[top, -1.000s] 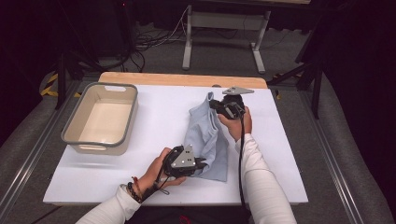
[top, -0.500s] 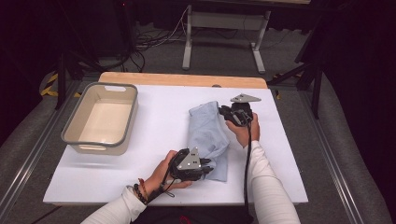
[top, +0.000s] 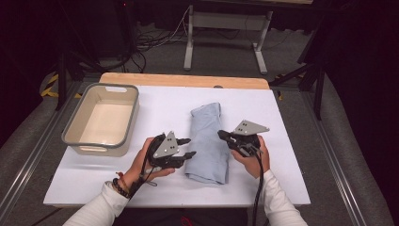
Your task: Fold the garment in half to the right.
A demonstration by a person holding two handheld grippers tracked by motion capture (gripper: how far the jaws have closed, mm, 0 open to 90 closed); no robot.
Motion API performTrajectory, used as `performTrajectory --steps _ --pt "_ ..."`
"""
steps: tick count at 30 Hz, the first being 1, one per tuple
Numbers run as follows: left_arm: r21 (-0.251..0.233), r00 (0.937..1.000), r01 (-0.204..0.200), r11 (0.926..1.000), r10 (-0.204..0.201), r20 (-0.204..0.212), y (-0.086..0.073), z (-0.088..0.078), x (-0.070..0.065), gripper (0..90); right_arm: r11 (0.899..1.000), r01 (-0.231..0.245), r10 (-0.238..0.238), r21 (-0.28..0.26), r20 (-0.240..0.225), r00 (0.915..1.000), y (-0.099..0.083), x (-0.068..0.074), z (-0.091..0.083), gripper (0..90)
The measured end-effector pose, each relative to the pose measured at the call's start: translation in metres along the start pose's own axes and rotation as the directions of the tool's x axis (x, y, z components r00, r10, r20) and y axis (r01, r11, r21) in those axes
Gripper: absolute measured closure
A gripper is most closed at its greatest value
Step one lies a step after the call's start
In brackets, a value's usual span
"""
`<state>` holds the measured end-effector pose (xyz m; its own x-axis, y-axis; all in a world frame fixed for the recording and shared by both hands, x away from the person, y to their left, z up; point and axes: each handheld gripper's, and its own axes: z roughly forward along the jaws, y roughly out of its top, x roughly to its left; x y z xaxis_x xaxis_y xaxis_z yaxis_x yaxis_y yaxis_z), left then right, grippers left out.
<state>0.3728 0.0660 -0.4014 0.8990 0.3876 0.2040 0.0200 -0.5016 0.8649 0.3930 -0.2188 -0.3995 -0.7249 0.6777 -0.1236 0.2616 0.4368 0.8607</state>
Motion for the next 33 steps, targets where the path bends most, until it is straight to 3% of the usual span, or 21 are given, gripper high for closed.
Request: performTrajectory --steps 2,4,6,9,14,16,19,21,23,25,28,31,33 --pt "0.037 0.9988 -0.003 0.9993 0.005 -0.048 0.002 0.009 0.009 60.0 0.999 0.015 -0.014 0.037 -0.008 0.9999 -0.008 0.007 0.0 87.9" --pt "0.045 0.9982 0.023 0.9988 -0.02 -0.057 0.003 0.018 0.019 63.5 0.998 0.013 -0.013 0.067 0.002 0.9999 -0.018 0.01 0.002 88.5" --pt "0.076 0.9967 0.014 0.997 -0.008 -0.081 0.005 0.028 0.025 67.0 0.995 0.004 -0.005 0.098 0.009 0.9999 -0.028 0.009 0.004 88.8" --pt "0.102 0.9979 0.048 0.9936 -0.043 -0.049 0.003 0.045 0.034 69.2 0.993 -0.026 0.025 0.111 0.013 0.9996 -0.038 0.005 0.004 89.6" --pt "0.139 0.9967 0.075 0.9874 -0.078 0.021 -0.011 0.062 0.034 80.5 0.99 -0.024 0.018 0.14 0.048 0.9987 -0.047 0.001 0.002 89.9" --pt "0.149 0.9964 0.073 0.9862 -0.079 0.032 -0.014 0.064 0.033 82.8 0.988 -0.028 0.021 0.149 0.049 0.9986 -0.051 0.001 0.003 89.9" --pt "0.217 0.9985 0.046 0.9751 -0.051 0.018 -0.021 0.07 0.027 86.6 0.986 -0.013 0.003 0.164 0.063 0.998 -0.053 0.003 0.005 90.0" --pt "0.243 0.9984 0.053 0.9686 -0.056 0.008 -0.025 0.073 0.026 88.3 0.984 0.015 -0.03 0.176 0.081 0.9962 -0.053 0.004 0.007 90.0" --pt "0.233 0.9967 0.079 0.9693 -0.082 0.0 -0.029 0.074 0.025 89.2 0.983 0.025 -0.043 0.18 0.096 0.9945 -0.053 0.005 0.008 90.0" --pt "0.232 0.9971 0.075 0.9699 -0.076 -0.005 -0.029 0.074 0.024 89.2 0.984 0.024 -0.043 0.175 0.105 0.9935 -0.053 0.005 0.009 90.0" --pt "0.2 0.9971 0.074 0.977 -0.068 -0.033 -0.026 0.064 0.024 86.6 0.986 0.011 -0.029 0.166 0.108 0.9937 -0.052 0.004 0.008 89.9" --pt "0.155 0.9927 0.113 0.9813 -0.105 -0.06 -0.024 0.052 0.028 82.1 0.991 -0.021 0.008 0.133 0.093 0.9956 -0.05 0.003 0.005 88.4" --pt "0.127 0.991 0.128 0.9836 -0.123 -0.053 -0.022 0.04 0.029 75.8 0.994 -0.081 0.074 0.076 0.09 0.9932 -0.043 0.001 -0.001 80.3"
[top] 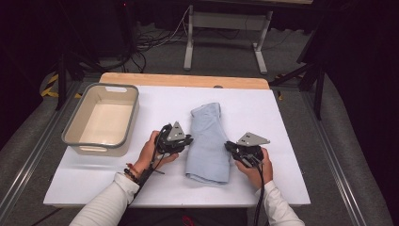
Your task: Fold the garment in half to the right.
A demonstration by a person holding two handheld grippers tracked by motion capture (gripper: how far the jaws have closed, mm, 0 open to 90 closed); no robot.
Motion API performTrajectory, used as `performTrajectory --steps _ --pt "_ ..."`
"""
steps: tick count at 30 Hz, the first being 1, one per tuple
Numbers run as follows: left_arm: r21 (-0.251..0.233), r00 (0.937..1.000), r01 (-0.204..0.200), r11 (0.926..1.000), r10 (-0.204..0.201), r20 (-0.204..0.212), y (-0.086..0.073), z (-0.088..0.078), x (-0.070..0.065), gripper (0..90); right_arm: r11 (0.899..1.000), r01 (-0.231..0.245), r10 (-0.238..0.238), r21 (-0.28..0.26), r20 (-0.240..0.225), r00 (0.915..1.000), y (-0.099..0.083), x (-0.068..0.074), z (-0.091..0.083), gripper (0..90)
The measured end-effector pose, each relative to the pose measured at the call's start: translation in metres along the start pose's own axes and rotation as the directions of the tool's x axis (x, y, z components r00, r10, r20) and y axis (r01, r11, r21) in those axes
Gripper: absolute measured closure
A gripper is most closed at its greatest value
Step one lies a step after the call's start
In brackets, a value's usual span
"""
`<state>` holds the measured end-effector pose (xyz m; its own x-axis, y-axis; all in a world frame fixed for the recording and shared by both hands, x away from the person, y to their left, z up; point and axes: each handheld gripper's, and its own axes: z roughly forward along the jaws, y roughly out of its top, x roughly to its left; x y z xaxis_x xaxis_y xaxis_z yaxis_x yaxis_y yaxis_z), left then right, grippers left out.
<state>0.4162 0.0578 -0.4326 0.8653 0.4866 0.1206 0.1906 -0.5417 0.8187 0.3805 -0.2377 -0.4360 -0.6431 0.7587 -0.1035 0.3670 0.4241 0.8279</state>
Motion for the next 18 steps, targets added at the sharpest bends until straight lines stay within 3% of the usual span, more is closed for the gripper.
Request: performTrajectory --steps 2,5,11,13,15,16,17,18 --pt "-0.025 0.9998 -0.006 0.9997 0.006 0.021 -0.003 -0.01 -0.003 71.9 1.0 -0.005 0.005 -0.024 -0.003 1.0 0.004 0.001 -0.003 77.1" --pt "-0.016 0.9995 -0.007 0.9998 0.007 0.029 -0.006 -0.015 -0.008 63.1 0.999 0.002 0.0 -0.048 0.032 0.9995 0.008 0.001 -0.004 65.7" --pt "-0.022 0.9884 0.05 0.9985 -0.046 0.145 -0.028 -0.027 -0.03 44.5 1.0 0.0 0.001 -0.011 0.047 0.9989 0.003 -0.005 0.004 62.0" --pt "-0.025 0.9833 0.045 0.9987 -0.04 0.178 -0.031 -0.026 -0.036 44.7 1.0 -0.022 0.021 0.014 0.032 0.9992 -0.002 -0.009 0.005 57.9" --pt "0.011 0.9819 0.015 0.9998 -0.017 0.189 -0.033 -0.02 -0.042 44.8 0.998 -0.048 0.047 0.027 0.015 0.9988 -0.007 -0.012 0.004 54.3" --pt "0.023 0.978 0.014 0.9996 -0.018 0.208 -0.034 -0.018 -0.045 45.4 0.997 -0.068 0.068 0.035 0.008 0.9977 -0.01 -0.014 0.003 54.0" --pt "0.026 0.9754 0.001 0.9997 -0.006 0.22 -0.035 -0.016 -0.049 48.4 0.995 -0.087 0.087 0.042 -0.004 0.9962 -0.011 -0.015 0.002 54.4" --pt "0.044 0.9765 -0.033 0.9985 0.022 0.214 -0.036 -0.015 -0.052 52.0 0.994 -0.097 0.097 0.046 -0.008 0.9953 -0.013 -0.016 0.002 56.1"
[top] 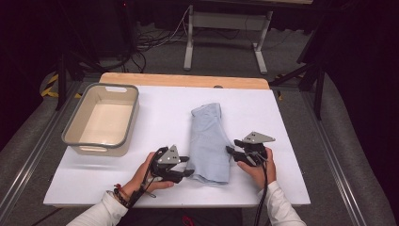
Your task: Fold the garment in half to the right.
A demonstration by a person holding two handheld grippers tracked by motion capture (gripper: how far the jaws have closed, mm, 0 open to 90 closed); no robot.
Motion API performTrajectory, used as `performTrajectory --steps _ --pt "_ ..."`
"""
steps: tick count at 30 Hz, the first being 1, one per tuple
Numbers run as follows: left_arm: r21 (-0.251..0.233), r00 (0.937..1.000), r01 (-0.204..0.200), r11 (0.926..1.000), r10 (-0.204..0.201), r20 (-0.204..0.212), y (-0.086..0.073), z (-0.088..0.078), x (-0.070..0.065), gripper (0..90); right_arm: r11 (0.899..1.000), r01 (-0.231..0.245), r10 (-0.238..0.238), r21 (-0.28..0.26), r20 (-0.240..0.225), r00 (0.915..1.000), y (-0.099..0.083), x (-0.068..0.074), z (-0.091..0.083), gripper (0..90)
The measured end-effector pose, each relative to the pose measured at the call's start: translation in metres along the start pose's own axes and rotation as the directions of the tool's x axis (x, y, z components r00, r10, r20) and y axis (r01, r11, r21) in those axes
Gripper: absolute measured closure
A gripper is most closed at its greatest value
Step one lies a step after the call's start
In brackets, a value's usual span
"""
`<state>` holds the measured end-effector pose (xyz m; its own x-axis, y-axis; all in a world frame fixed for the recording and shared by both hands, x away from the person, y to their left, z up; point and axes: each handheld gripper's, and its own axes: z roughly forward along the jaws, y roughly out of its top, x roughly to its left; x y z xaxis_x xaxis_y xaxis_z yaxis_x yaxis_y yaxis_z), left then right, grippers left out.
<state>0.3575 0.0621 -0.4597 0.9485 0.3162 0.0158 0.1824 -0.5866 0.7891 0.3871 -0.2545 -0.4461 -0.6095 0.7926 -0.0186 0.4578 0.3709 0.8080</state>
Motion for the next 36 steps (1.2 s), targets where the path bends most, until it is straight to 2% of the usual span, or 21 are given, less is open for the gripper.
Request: performTrajectory --steps 2,4,5,7,9,12,15,17,21,22,23,24,26,27,28,29,30,31,33,35,36 --pt "0.031 0.9987 -0.048 0.9984 0.049 -0.015 0.0 0.004 -0.005 63.3 1.0 0.012 -0.012 0.012 -0.021 0.9997 -0.002 -0.001 0.0 68.4" --pt "0.037 0.9983 -0.056 0.9977 0.057 -0.016 -0.001 0.005 -0.007 67.4 1.0 0.018 -0.017 0.017 -0.019 0.9997 -0.003 0.0 0.002 70.1" --pt "0.049 0.9968 -0.078 0.9957 0.079 -0.013 0.001 0.004 -0.007 78.7 0.999 0.043 -0.043 0.015 -0.002 0.9991 -0.004 0.0 0.003 80.1" --pt "0.066 0.9938 -0.106 0.9921 0.108 -0.025 0.001 0.001 -0.007 85.1 0.999 0.04 -0.04 0.011 0.001 0.9992 -0.003 -0.001 0.003 82.7" --pt "0.074 0.9943 -0.102 0.9921 0.104 -0.024 0.0 -0.001 -0.006 86.6 0.999 0.033 -0.033 -0.001 0.0 0.9995 -0.003 -0.002 0.002 84.4" --pt "0.102 0.9888 -0.143 0.9845 0.146 -0.027 0.0 -0.007 -0.006 87.0 0.998 0.052 -0.052 -0.018 0.026 0.9983 0.0 -0.001 0.003 84.7" --pt "0.102 0.9879 -0.15 0.9835 0.153 -0.025 -0.002 -0.011 -0.006 87.0 0.997 0.078 -0.076 -0.022 0.063 0.9951 0.005 0.001 0.006 84.0" --pt "0.086 0.9903 -0.136 0.987 0.138 -0.017 -0.003 -0.011 -0.005 86.3 0.996 0.086 -0.084 -0.019 0.071 0.9939 0.007 0.003 0.009 83.0" --pt "0.059 0.9908 -0.129 0.9899 0.131 -0.035 -0.004 -0.017 -0.004 77.0 0.995 0.102 -0.1 -0.019 0.101 0.9899 0.007 0.006 0.01 71.9" --pt "0.029 0.9898 -0.135 0.9904 0.137 -0.04 -0.002 -0.021 -0.003 77.0 0.995 0.102 -0.1 -0.019 0.101 0.9899 0.007 0.006 0.01 71.9" --pt "-0.03 0.9935 -0.101 0.9944 0.099 -0.056 0.001 -0.029 0.0 70.2 0.994 0.102 -0.096 -0.038 0.116 0.9886 0.006 0.006 0.006 61.6" --pt "-0.057 0.9956 -0.08 0.9952 0.077 -0.054 0.002 -0.032 0.003 67.8 0.993 0.103 -0.097 -0.048 0.113 0.9889 0.005 0.006 0.004 59.9" --pt "-0.093 0.9962 -0.058 0.994 0.051 -0.07 0.003 -0.034 0.005 62.1 0.993 0.093 -0.086 -0.073 0.095 0.9918 0.004 0.005 -0.001 54.1" --pt "-0.103 0.9975 -0.043 0.9938 0.037 -0.061 0.004 -0.033 0.006 54.2 0.993 0.085 -0.078 -0.085 0.086 0.9932 0.004 0.005 -0.003 51.3" --pt "-0.114 0.9986 -0.031 0.993 0.025 -0.045 0.003 -0.031 0.007 50.6 0.992 0.08 -0.073 -0.093 0.078 0.9942 0.004 0.004 -0.004 48.8" --pt "-0.115 0.9987 -0.025 0.993 0.02 -0.047 0.003 -0.028 0.006 45.1 0.992 0.079 -0.073 -0.095 0.07 0.9949 0.004 0.004 -0.004 45.9" --pt "-0.103 0.9979 -0.038 0.994 0.032 -0.057 0.003 -0.025 0.005 32.9 0.992 0.085 -0.078 -0.091 0.072 0.9943 0.005 0.004 -0.004 42.0" --pt "-0.082 0.9978 -0.051 0.9954 0.047 -0.047 0.002 -0.021 0.003 25.2 0.992 0.095 -0.088 -0.083 0.083 0.9927 0.005 0.005 -0.002 38.5" --pt "-0.045 0.9965 -0.078 0.9959 0.077 -0.033 0.002 -0.014 -0.002 21.3 0.991 0.111 -0.107 -0.074 0.066 0.9921 0.003 0.007 0.001 34.9" --pt "-0.033 0.9962 -0.081 0.9962 0.08 -0.035 0.001 -0.011 -0.004 21.2 0.99 0.121 -0.117 -0.072 0.058 0.9914 0.003 0.008 0.002 32.5" --pt "0.002 0.9948 -0.09 0.996 0.09 -0.048 0.001 -0.003 -0.005 20.8 0.991 0.115 -0.114 -0.074 0.03 0.9931 0.004 0.011 0.005 28.0"
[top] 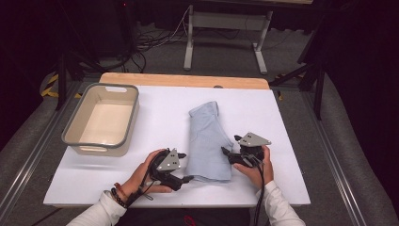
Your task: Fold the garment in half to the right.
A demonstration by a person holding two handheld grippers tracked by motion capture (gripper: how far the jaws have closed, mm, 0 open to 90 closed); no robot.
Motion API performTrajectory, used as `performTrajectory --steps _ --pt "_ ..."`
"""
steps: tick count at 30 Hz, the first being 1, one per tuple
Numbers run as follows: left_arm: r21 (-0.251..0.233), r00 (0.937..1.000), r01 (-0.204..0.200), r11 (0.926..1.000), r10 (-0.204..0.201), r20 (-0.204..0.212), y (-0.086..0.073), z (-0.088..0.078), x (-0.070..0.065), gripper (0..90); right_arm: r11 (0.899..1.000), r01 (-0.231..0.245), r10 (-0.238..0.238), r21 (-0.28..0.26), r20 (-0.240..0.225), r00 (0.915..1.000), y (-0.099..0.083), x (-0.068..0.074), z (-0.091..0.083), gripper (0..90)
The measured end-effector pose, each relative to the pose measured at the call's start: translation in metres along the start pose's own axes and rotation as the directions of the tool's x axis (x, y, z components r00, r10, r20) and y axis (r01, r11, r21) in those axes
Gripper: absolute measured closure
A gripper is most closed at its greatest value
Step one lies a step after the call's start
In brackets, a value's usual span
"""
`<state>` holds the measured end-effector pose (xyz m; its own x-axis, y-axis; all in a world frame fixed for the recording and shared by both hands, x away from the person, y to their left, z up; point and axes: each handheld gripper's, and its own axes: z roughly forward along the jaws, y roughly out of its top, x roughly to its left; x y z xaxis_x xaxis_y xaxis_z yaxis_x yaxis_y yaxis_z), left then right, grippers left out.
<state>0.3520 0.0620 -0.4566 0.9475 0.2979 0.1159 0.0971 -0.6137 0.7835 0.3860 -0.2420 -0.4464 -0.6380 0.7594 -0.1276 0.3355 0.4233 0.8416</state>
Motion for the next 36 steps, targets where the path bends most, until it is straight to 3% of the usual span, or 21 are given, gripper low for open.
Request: performTrajectory --steps 2,4,5,6,7,9,12,16,17,18,21,25,27,31,36 --pt "0.002 1.0 0.005 1.0 -0.005 0.007 -0.001 0.002 0.0 22.1 1.0 -0.012 0.012 0.002 -0.012 0.9999 0.001 0.0 0.002 27.8" --pt "0.007 0.9995 0.0 1.0 0.0 0.03 -0.001 0.009 -0.002 30.8 0.998 -0.057 0.058 0.029 -0.027 0.998 0.001 -0.003 0.009 25.1" --pt "0.007 0.9995 0.0 1.0 0.0 0.03 -0.001 0.009 -0.002 37.7 0.998 -0.057 0.058 0.029 -0.027 0.998 0.001 -0.003 0.009 25.1" --pt "0.031 0.9997 -0.019 0.9994 0.018 0.017 -0.001 0.012 -0.003 42.0 0.993 -0.096 0.099 0.069 -0.042 0.9942 -0.001 -0.007 0.014 23.0" --pt "0.026 0.9997 -0.016 0.9996 0.015 0.019 -0.001 0.012 -0.002 42.9 0.989 -0.117 0.123 0.094 -0.056 0.9909 -0.003 -0.009 0.017 22.6" --pt "0.029 0.9998 -0.015 0.9995 0.014 0.014 -0.001 0.012 0.0 55.3 0.983 -0.135 0.147 0.127 -0.091 0.985 -0.003 -0.012 0.021 22.7" --pt "0.034 0.9991 -0.021 0.9992 0.02 0.037 -0.001 0.012 0.002 68.0 0.973 -0.159 0.183 0.167 -0.142 0.9728 -0.002 -0.016 0.025 31.8" --pt "0.056 0.9975 -0.07 0.9959 0.07 0.014 0.0 0.01 0.0 79.9 0.97 -0.166 0.2 0.179 -0.193 0.9605 -0.001 -0.018 0.025 42.6" --pt "0.056 0.9975 -0.07 0.9959 0.07 0.014 0.0 0.01 0.0 81.0 0.97 -0.166 0.2 0.179 -0.193 0.9605 -0.001 -0.018 0.025 42.6" --pt "0.058 0.9968 -0.08 0.9951 0.079 0.012 0.0 0.01 -0.001 81.4 0.969 -0.163 0.2 0.186 -0.207 0.9576 0.0 -0.017 0.025 49.5" --pt "0.074 0.995 -0.1 0.9923 0.1 0.002 0.001 0.007 -0.002 81.9 0.968 -0.171 0.209 0.183 -0.216 0.9538 0.0 -0.017 0.025 52.7" --pt "0.085 0.9908 -0.132 0.9876 0.134 -0.017 0.001 -0.004 -0.002 83.1 0.972 -0.161 0.195 0.171 -0.206 0.9589 0.002 -0.011 0.026 54.4" --pt "0.092 0.9926 -0.117 0.9889 0.119 -0.022 -0.002 -0.01 -0.001 83.2 0.977 -0.139 0.17 0.161 -0.195 0.9659 0.005 -0.004 0.028 54.4" --pt "0.101 0.9916 -0.123 0.9873 0.126 -0.028 -0.01 -0.019 -0.002 83.3 0.982 -0.113 0.14 0.149 -0.185 0.9727 0.01 0.011 0.032 54.4" --pt "0.107 0.9917 -0.118 0.9872 0.123 -0.038 -0.017 -0.031 -0.005 83.3 0.986 -0.091 0.117 0.136 -0.197 0.9733 0.015 0.023 0.037 54.4"
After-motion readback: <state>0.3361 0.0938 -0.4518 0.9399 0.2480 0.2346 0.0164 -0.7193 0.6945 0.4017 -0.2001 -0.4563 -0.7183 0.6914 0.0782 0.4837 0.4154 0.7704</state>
